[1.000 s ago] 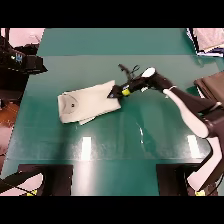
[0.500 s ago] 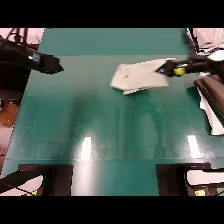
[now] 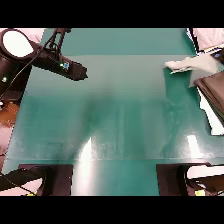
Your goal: Fold the shirts.
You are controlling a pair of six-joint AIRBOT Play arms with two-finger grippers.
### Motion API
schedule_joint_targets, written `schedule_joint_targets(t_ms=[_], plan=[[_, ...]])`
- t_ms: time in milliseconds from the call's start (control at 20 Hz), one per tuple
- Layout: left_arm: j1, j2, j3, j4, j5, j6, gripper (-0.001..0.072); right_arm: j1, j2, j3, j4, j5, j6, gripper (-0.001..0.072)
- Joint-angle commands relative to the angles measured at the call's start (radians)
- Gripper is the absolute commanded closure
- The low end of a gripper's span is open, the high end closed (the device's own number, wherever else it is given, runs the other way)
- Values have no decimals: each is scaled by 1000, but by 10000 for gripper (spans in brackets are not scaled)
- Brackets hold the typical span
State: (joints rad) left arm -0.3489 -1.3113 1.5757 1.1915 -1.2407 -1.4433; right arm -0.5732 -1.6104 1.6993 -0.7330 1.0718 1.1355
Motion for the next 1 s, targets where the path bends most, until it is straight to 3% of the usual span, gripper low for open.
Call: schedule_joint_targets(t_ms=[0,250,550,850,950], plan=[[-17,-7,0,-6,2,-2,686,-42,-99,203,0,-17,-20,695],[-17,-7,0,-6,2,-2,686,-42,-138,411,4,-34,-107,695],[-17,-7,0,-6,1,0,686,-105,14,280,4,-9,-268,695],[-17,-7,0,-6,-1,2,686,-230,82,291,-5,226,-269,694],[-17,-7,0,-6,-1,3,686,-274,114,243,-76,277,-197,693]])
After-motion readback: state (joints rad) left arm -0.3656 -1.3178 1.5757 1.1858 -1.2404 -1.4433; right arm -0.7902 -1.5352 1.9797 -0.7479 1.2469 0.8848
